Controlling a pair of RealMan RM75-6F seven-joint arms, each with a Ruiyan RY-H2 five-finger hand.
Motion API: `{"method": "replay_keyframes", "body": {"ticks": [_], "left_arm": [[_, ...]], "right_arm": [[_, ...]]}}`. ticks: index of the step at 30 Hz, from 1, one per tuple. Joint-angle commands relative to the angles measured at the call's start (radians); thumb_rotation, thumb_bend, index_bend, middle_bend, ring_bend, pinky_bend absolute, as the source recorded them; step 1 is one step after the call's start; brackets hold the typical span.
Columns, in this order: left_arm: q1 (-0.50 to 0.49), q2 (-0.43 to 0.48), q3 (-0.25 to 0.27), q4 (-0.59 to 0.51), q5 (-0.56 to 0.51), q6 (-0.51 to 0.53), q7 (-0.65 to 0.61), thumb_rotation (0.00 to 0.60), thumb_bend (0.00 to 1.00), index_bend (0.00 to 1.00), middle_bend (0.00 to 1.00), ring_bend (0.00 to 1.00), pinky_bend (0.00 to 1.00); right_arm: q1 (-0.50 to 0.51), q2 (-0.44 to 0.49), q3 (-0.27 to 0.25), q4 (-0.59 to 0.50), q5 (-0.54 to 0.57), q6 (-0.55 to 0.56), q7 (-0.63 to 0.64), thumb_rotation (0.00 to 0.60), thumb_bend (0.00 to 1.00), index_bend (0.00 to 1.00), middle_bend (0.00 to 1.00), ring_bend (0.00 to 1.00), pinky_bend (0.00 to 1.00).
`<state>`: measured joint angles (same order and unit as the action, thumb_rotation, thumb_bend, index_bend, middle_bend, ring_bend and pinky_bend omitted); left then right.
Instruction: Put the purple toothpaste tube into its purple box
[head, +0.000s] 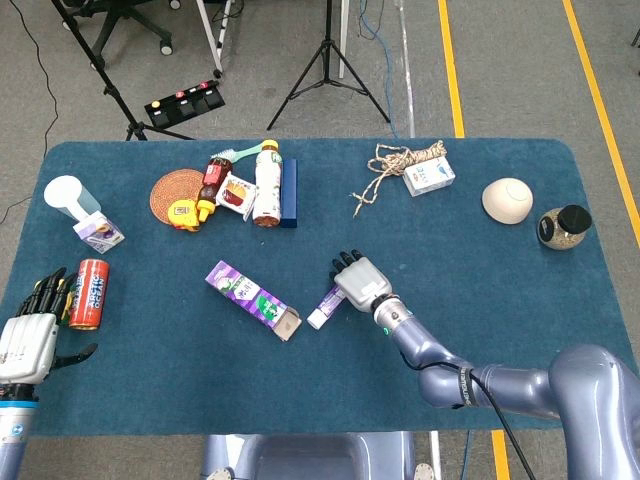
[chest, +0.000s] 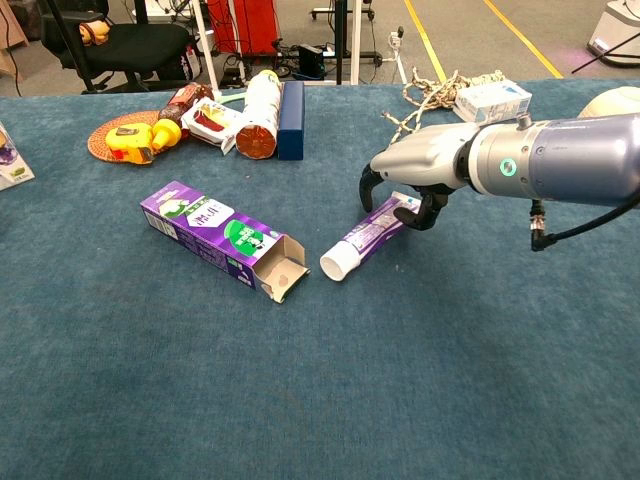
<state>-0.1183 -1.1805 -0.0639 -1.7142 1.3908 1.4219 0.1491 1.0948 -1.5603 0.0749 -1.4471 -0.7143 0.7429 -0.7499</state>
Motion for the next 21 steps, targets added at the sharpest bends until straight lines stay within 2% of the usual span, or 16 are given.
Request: {"method": "replay_keyframes", "body": {"ticks": [1,9,14,16,18,21], "left_arm": [[0.000,0.001,0.001,-0.001,0.001,0.001,-0.001,0.600,0.09,0.00,0.00,0.00,0.16],[0.000,0.002,0.001,-0.002,0.000,0.000,-0.005,0.600,0.09,0.00,0.00,0.00,0.16],[0.003,0.004,0.006,-0.006,0.011,0.006,-0.011,0.600,0.09,0.00,0.00,0.00,0.16],[0.004,0.004,0.008,-0.007,0.013,0.007,-0.011,0.600,0.09,0.00,0.00,0.00,0.16],[0.004,0.003,0.011,-0.008,0.016,0.006,-0.009,0.600,0.09,0.00,0.00,0.00,0.16],[0.004,0.002,0.013,-0.009,0.017,0.006,-0.007,0.600,0.09,0.00,0.00,0.00,0.16]], "right_arm": [[0.015,-0.002,-0.017,-0.001,0.020,0.010,-0.026,0.600,0.68,0.28,0.13,0.06,0.09],[0.028,-0.001,-0.050,-0.007,0.055,0.042,-0.068,0.600,0.71,0.36,0.13,0.06,0.09],[0.015,0.045,-0.085,-0.040,0.080,0.060,-0.078,0.600,0.73,0.38,0.13,0.06,0.09],[0.009,0.067,-0.082,-0.068,0.073,0.068,-0.061,0.600,0.73,0.35,0.12,0.06,0.09],[-0.001,0.099,-0.066,-0.112,0.066,0.077,-0.024,0.600,0.72,0.26,0.12,0.06,0.09],[-0.012,0.155,-0.034,-0.182,0.069,0.088,0.030,0.600,0.64,0.18,0.10,0.06,0.09]]}}
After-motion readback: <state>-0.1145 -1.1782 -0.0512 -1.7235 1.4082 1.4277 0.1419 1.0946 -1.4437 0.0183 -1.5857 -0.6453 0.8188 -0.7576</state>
